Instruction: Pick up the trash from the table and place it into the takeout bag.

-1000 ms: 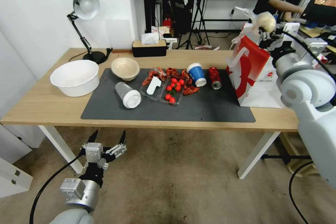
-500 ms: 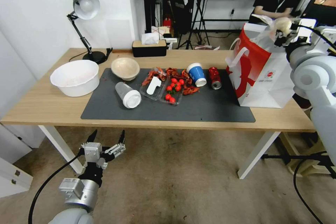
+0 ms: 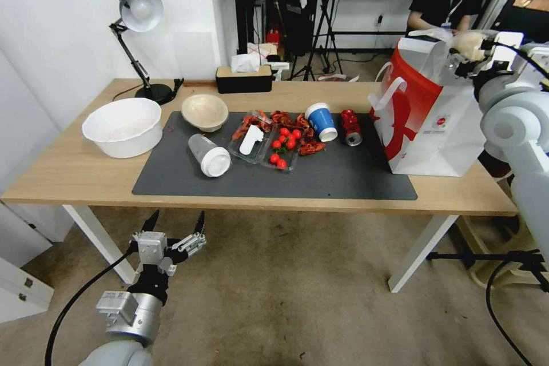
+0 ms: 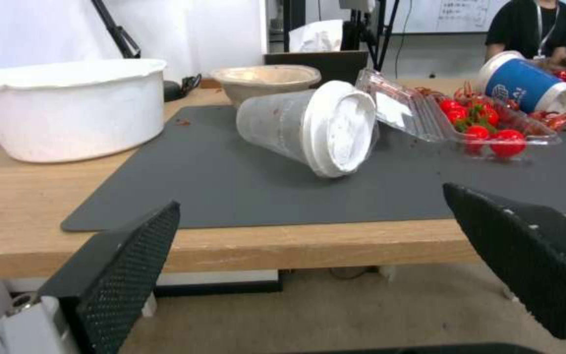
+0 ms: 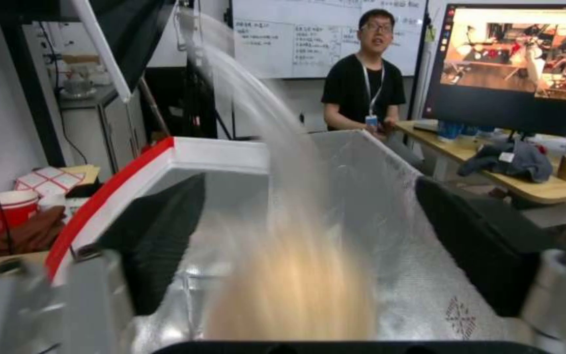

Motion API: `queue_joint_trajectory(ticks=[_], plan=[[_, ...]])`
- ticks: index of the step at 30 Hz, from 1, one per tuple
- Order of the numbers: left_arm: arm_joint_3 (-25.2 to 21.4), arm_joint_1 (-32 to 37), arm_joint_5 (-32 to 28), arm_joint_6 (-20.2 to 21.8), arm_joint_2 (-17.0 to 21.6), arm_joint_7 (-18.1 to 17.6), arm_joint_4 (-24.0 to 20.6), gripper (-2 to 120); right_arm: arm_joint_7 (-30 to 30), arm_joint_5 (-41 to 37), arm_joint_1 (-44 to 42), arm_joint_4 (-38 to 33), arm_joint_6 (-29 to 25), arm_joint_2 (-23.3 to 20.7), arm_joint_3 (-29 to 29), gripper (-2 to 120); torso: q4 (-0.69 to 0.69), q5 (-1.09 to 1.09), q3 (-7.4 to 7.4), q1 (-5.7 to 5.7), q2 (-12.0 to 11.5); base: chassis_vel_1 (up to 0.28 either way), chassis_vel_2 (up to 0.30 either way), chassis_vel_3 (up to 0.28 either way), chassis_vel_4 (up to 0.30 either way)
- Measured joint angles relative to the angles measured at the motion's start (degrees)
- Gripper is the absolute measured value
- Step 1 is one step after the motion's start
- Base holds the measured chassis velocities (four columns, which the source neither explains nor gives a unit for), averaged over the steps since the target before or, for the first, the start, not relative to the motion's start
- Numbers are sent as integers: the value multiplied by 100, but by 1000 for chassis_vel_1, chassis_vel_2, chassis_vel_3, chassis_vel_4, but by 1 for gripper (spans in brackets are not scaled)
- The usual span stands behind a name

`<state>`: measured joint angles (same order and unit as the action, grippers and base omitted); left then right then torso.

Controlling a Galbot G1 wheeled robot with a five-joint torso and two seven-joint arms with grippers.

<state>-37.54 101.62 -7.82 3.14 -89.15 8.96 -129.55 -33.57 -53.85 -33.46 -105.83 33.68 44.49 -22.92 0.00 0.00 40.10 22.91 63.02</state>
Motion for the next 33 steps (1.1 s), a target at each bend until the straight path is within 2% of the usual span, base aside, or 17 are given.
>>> queue_joint_trajectory(ticks=[2, 3, 5, 14, 18, 26, 29, 31, 33], plan=[[-1, 6, 0, 0, 1, -3, 0, 100, 1, 2, -5, 0, -4, 0, 0, 90, 0, 0, 0, 0, 0, 0, 0, 0, 0], [-3, 10, 0, 0, 2, -6, 0, 100, 2, 4, -11, 0, -8, 4, -1, 97, 0, -1, 0, 0, 0, 0, 0, 0, 0], [-4, 10, 0, 0, 2, -8, 0, 100, 3, 5, -17, 0, -9, 13, -1, 99, 0, 0, 0, 0, 0, 0, 0, 0, 0], [-21, -2, -17, -2, 14, -14, 12, 100, 36, -78, -56, -92, -68, 48, 0, 100, 0, 0, 0, 0, 0, 0, 0, 0, 0], [-22, -23, -41, -3, 17, -15, 25, 100, 187, -134, -132, -234, -265, 17, -27, 100, 1, 0, 1, 0, 0, 0, 0, 0, 0], [-62, -34, -147, -9, 24, 21, 30, 100, 980, -98, -748, -971, -1006, -18, -214, 100, 1, -1, 0, 1, 0, 0, 0, 0, 0], [-73, -34, -165, -33, 27, 37, 29, 100, 1270, 108, -1260, -1368, -1233, 31, -416, 100, -1, -1, 0, 0, 0, 0, 0, 0, 0], [-71, -29, -187, -101, 28, 63, 37, 100, 1682, 564, -1914, -1688, -1594, 104, -687, 100, 0, -1, 0, 1, 1, 0, 0, 0, 0], [-71, -29, -197, -112, 29, 71, 42, 100, 1752, 747, -2089, -1754, -1688, 128, -742, 100, -1, -1, 0, 0, 0, 0, 0, 0, 0]])
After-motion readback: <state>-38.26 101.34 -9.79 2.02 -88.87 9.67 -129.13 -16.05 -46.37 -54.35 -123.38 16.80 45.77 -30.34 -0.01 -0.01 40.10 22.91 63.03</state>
